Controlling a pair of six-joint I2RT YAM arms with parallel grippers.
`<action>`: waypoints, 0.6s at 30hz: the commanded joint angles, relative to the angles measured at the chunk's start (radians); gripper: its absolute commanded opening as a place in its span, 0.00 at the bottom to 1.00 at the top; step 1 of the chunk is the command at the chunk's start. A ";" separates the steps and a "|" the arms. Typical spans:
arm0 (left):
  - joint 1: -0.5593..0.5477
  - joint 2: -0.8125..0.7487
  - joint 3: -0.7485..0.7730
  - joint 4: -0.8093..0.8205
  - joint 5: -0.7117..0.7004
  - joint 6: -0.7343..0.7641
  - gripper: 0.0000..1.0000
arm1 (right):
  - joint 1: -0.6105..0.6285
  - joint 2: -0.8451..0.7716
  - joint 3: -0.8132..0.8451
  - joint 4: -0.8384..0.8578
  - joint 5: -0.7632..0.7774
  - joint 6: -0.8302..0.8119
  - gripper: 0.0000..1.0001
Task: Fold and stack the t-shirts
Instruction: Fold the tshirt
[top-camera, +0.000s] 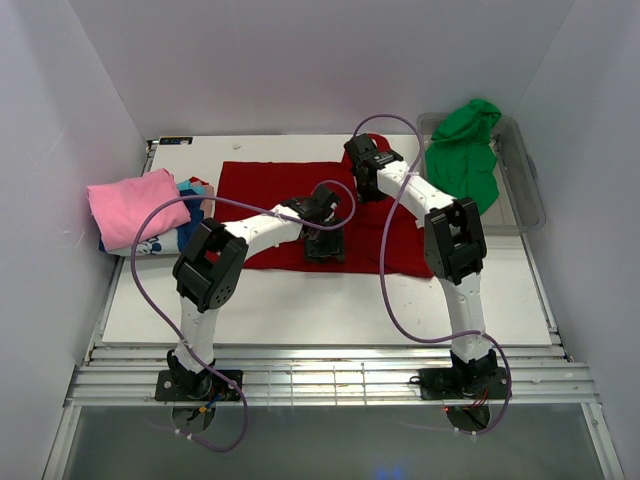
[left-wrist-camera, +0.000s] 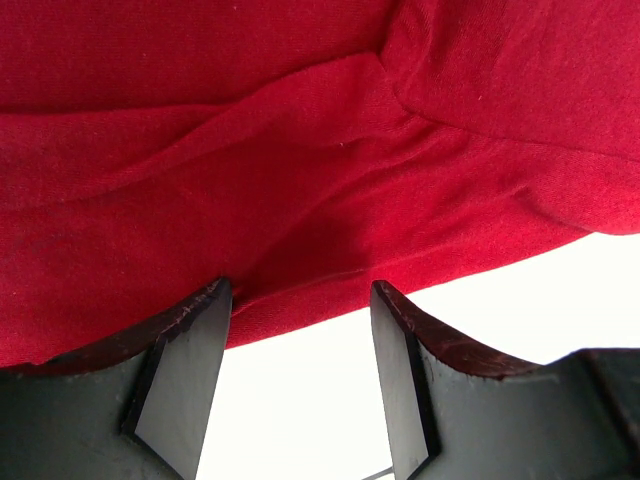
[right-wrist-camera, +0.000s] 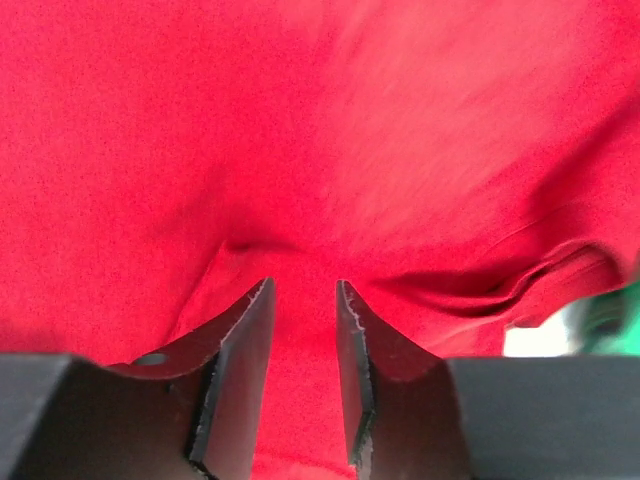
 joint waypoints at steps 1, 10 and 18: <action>-0.020 -0.018 -0.033 -0.074 0.025 -0.010 0.68 | 0.000 -0.041 0.061 0.092 0.120 -0.022 0.38; -0.026 -0.053 0.000 -0.075 -0.008 -0.016 0.71 | 0.003 -0.349 -0.221 0.094 0.140 0.059 0.35; -0.027 -0.219 -0.048 -0.107 -0.199 -0.018 0.78 | 0.001 -0.426 -0.458 -0.052 0.058 0.153 0.08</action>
